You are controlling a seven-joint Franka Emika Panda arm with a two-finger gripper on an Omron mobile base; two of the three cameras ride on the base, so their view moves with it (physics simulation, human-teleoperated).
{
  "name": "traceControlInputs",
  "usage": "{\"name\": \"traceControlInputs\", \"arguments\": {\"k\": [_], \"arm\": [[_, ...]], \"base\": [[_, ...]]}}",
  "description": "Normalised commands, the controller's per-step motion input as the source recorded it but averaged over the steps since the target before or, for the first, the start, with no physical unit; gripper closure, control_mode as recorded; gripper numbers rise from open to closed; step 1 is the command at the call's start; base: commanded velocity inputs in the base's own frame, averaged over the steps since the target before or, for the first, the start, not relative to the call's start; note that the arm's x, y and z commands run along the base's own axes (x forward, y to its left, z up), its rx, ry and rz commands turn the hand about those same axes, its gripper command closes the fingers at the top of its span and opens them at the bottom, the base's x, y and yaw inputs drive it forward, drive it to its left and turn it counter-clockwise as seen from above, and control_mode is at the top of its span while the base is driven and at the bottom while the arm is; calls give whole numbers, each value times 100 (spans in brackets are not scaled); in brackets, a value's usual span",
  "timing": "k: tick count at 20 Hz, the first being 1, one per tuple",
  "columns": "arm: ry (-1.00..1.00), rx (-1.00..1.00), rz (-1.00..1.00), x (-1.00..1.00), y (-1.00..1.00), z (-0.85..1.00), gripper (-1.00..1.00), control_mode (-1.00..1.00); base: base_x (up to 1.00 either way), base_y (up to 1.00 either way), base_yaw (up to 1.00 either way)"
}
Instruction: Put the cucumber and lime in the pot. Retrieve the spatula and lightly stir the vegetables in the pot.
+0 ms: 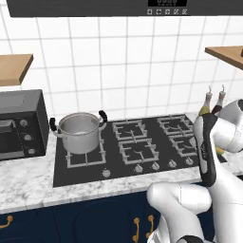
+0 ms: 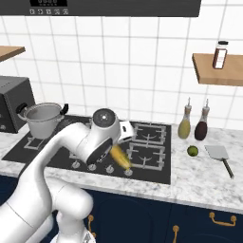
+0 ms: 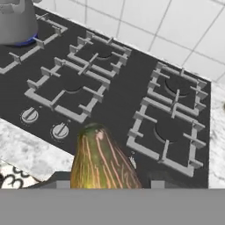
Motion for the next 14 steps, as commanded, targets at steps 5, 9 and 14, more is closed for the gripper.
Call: {"name": "traceControlInputs", "arguments": {"k": [5, 9, 14], "arm": [[0, 30, 14, 30, 100, 92, 100, -100], [0, 23, 16, 35, 100, 47, 100, -100], [-6, 19, 22, 10, 100, 8, 100, -100]], "base": [[0, 0, 0], [0, 0, 0], [0, 0, 0]]}}
